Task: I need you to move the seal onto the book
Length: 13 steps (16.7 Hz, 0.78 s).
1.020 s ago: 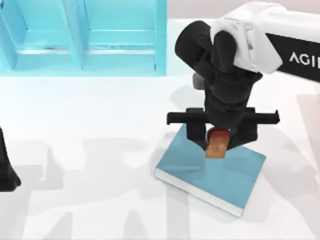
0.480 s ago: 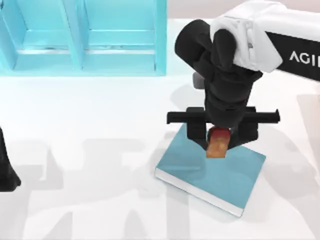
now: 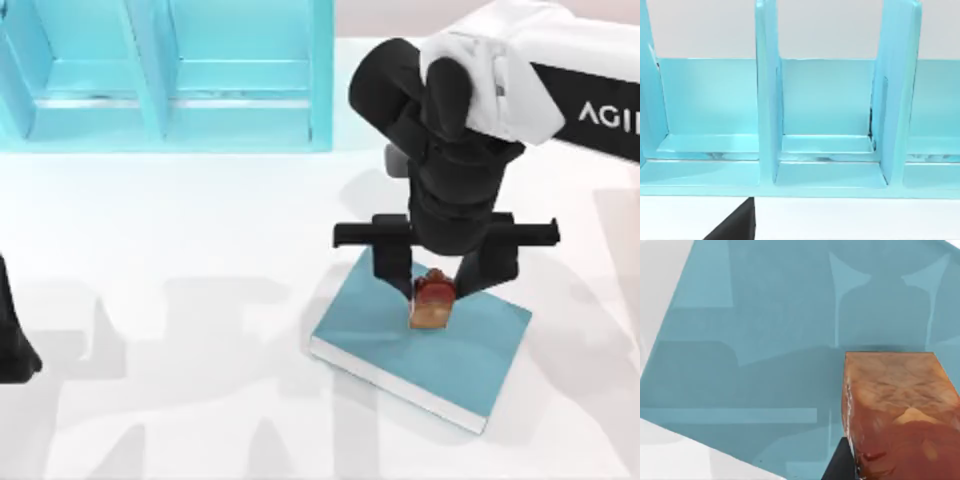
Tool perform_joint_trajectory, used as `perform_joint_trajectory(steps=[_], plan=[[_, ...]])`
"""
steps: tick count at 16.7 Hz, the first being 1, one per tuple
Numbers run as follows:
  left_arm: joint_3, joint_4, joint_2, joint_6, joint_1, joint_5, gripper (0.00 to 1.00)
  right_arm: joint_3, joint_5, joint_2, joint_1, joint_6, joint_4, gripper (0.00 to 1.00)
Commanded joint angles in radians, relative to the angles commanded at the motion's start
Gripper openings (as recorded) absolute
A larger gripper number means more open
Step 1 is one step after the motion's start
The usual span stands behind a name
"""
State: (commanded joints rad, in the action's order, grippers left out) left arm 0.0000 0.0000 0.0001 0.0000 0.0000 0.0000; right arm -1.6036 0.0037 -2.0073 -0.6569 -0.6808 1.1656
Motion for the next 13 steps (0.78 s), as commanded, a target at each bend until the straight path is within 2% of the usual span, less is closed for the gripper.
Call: perform_joint_trajectory(steps=[5,13], plan=[[0.000,0.000,0.000,0.000,0.000,0.000,1.00,0.000,0.000,0.000,0.000,0.000,0.000,0.98],[0.000,0.000,0.000,0.000,0.000,0.000,1.00,0.000,0.000,0.000,0.000,0.000,0.000,1.00]])
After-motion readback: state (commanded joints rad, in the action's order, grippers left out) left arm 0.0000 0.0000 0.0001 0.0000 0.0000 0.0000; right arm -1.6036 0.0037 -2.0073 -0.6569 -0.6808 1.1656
